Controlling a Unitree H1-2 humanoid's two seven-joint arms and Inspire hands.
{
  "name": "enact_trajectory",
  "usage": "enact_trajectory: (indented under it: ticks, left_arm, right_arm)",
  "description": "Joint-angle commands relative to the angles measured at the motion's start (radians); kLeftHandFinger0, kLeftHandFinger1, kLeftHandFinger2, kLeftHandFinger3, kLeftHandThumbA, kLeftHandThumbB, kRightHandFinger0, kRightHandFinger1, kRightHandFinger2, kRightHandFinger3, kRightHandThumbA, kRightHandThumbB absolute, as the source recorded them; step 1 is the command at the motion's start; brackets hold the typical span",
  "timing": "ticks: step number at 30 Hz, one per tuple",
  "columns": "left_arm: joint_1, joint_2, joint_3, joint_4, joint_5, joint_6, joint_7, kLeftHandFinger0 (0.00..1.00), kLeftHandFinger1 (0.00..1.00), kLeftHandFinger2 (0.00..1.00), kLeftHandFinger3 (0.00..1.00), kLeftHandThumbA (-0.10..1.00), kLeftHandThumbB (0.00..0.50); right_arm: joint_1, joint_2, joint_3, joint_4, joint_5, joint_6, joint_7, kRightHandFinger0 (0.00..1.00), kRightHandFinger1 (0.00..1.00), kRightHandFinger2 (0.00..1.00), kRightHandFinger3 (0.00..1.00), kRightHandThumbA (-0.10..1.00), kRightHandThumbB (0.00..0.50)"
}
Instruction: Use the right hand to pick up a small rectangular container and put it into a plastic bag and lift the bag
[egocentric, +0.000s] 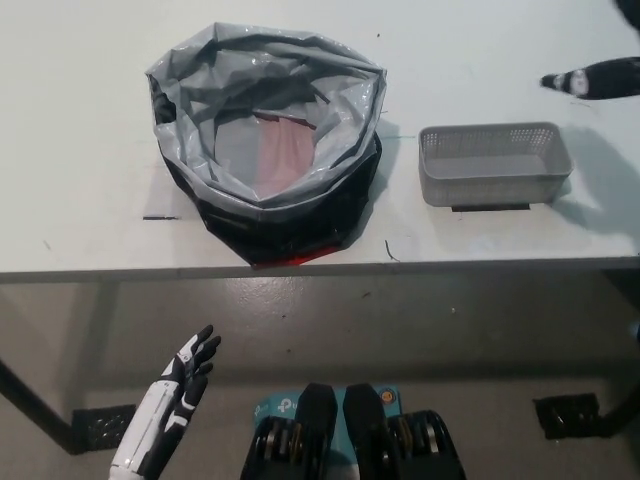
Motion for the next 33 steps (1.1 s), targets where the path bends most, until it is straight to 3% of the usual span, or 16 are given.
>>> enact_trajectory:
  ticks: [1,5,6,11,23,33]
  left_arm:
    - [-0.019,0.013,-0.013,-0.041,0.024,-0.033,-0.025,1.0,1.0,1.0,1.0,0.97,0.26]
    - [-0.011,0.014,-0.011,-0.04,0.024,-0.034,-0.023,1.0,1.0,1.0,1.0,0.96,0.262]
    - [-0.012,0.015,-0.01,-0.035,0.024,-0.042,-0.022,1.0,1.0,1.0,1.0,0.96,0.262]
    - [-0.01,0.016,-0.007,-0.028,0.016,-0.045,-0.023,1.0,1.0,1.0,1.0,0.96,0.283]
    - [-0.001,0.017,-0.007,-0.022,0.01,-0.054,-0.025,1.0,1.0,1.0,1.0,0.95,0.287]
    - [-0.001,0.022,0.0,-0.014,0.009,-0.078,-0.028,1.0,1.0,1.0,1.0,0.94,0.28]
  right_arm:
    - [-0.306,-0.027,0.186,0.263,-0.065,0.146,0.384,1.0,1.0,1.0,1.0,0.93,0.487]
    - [-0.391,0.02,0.271,0.416,-0.055,0.19,0.497,1.0,1.0,1.0,1.0,0.93,0.5]
    - [-0.411,0.03,0.299,0.459,-0.062,0.162,0.529,1.0,1.0,1.0,1.0,0.97,0.5]
    - [-0.447,0.061,0.37,0.538,-0.054,0.11,0.614,1.0,1.0,1.0,1.0,1.0,0.488]
    - [-0.503,0.136,0.526,0.71,-0.148,0.013,0.591,1.0,1.0,1.0,1.0,1.0,0.5]
    - [-0.542,0.186,0.578,0.799,-0.236,0.011,0.521,1.0,1.0,1.0,1.0,1.0,0.5]
